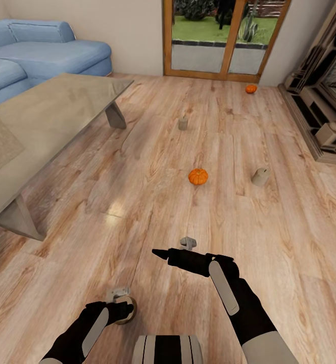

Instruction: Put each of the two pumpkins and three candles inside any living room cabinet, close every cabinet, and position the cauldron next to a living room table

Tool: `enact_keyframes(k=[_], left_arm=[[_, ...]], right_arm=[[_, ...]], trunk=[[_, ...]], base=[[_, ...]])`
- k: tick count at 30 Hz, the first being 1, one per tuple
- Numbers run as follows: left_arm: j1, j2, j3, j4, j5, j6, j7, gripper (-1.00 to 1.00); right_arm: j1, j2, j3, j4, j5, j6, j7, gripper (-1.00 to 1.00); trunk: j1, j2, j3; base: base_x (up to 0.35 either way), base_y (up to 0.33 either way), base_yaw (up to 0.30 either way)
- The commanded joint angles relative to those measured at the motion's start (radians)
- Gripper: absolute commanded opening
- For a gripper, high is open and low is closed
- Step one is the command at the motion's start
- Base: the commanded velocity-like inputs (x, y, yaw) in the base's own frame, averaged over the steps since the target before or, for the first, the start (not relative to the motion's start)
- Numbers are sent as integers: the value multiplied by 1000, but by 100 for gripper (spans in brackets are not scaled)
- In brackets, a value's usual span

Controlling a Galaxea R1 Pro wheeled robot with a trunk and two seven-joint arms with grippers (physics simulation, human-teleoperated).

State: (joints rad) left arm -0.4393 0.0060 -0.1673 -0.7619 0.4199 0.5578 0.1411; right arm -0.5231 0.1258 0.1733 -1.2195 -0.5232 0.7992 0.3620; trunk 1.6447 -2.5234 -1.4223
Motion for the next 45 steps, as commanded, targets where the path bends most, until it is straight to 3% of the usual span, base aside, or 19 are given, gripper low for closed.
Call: enact_keyframes(k=[1, 5, 6, 29, 45], left_arm=[[1, 0, 1, 7, -13, 2, 1, 100], [1, 0, 1, 7, -13, 4, 1, 100], [1, 0, 1, 7, -13, 4, 1, -100], [1, 3, 12, 7, -7, 2, -4, -100], [1, 7, 11, 7, -6, 18, -6, -100]], right_arm=[[0, 0, 0, 0, 0, 0, 0, 100], [0, 0, 0, 0, 0, 0, 0, 100], [0, 0, 0, 0, 0, 0, 0, 100], [0, 0, 0, 0, 0, 0, 1, 100], [0, 0, -2, 8, 1, 6, -2, 100]], trunk=[[0, 0, 0], [0, 0, 0], [0, 0, 0], [0, 0, 0], [-7, 4, 62]], base=[[0, 0, 0], [0, 0, 0], [0, 0, 0], [0, 0, 0], [0, 0, 0]])
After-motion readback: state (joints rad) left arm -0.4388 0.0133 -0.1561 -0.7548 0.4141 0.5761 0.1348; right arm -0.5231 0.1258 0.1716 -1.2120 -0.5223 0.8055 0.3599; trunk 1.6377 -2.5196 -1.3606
